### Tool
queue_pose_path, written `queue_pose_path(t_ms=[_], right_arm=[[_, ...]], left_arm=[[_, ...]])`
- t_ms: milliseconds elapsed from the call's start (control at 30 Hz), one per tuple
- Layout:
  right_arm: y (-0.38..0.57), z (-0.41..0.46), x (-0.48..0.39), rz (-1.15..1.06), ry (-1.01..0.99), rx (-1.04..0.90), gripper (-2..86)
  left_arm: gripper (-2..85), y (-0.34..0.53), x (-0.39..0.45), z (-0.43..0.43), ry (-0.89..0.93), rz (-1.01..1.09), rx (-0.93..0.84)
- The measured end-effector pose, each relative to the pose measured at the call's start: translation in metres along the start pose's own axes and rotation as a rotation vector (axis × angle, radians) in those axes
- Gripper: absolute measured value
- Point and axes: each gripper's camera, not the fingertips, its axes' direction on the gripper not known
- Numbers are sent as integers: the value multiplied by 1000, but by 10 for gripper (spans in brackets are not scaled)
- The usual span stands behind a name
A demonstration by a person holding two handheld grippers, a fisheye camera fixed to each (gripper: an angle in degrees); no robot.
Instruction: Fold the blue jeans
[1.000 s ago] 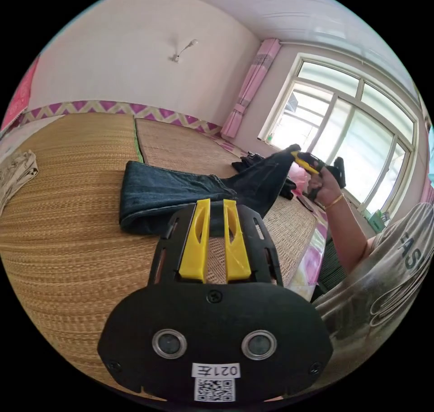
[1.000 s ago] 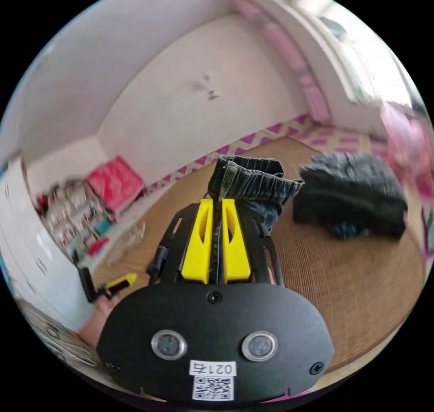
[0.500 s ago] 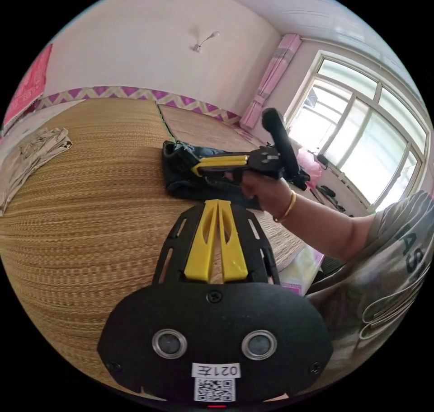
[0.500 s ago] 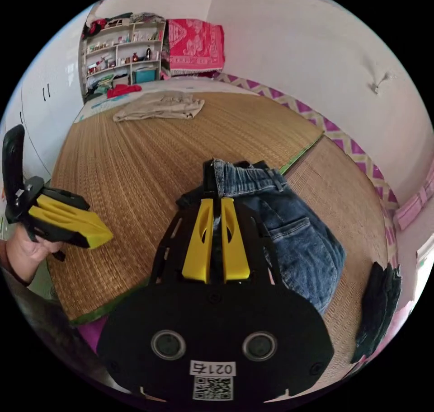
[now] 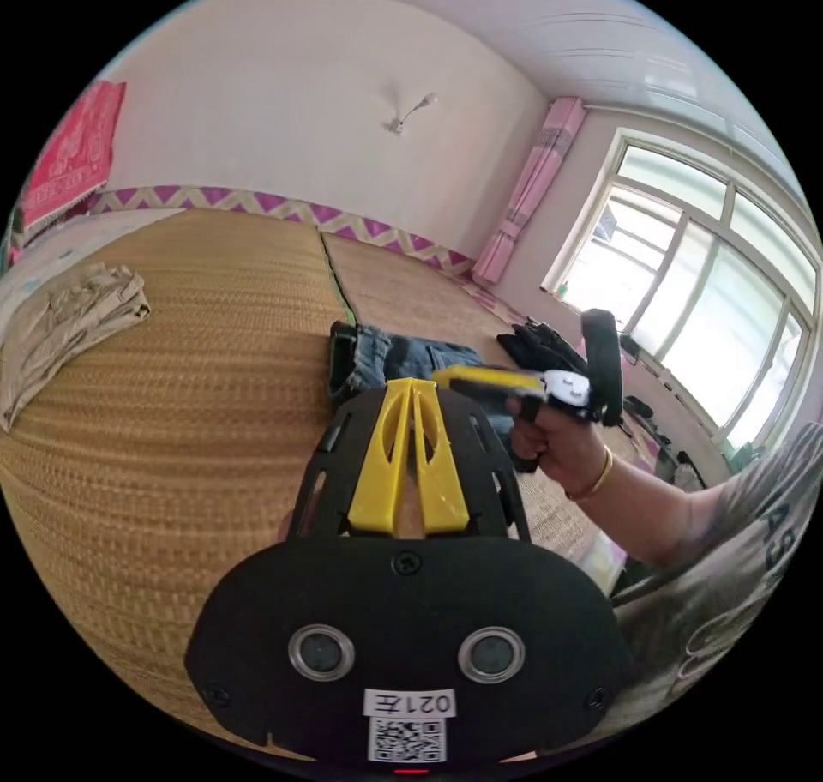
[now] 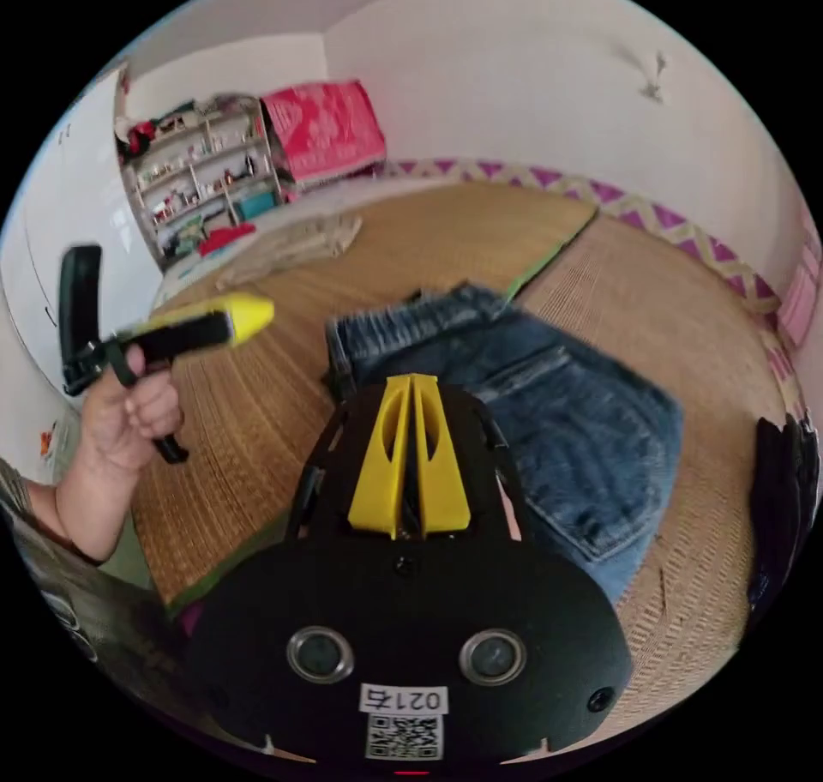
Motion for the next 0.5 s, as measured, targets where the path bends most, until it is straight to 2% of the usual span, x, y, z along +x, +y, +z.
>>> queue_pose_path(t_ms=[33, 100, 133, 200, 233, 333, 400, 500], right_arm=[[12, 32, -1, -9, 45, -45, -3], [27, 39, -3, -38, 93, -32, -5], [35, 41, 1, -61, 95, -52, -5], [56, 25, 20, -81, 25, -50, -4], [79, 0, 45, -35, 17, 27, -1], [153, -64, 133, 166, 64, 196, 23], [198, -77, 202, 310, 43, 190, 61], [279, -61, 313, 543, -132, 171, 98]], left_arm=[[-9, -8, 4, 26, -17, 21, -26], [-9, -12, 1, 77, -41, 35, -129], [-9, -6, -8, 111, -80, 16, -221], [-9, 14, -26, 144, -133, 11, -296], [-9, 20, -40, 144, -71, -41, -282], [-9, 30, -49, 153, -58, -62, -324], [-8, 37, -50, 153, -59, -80, -317], [-3, 43, -63, 127, -4, -156, -217]])
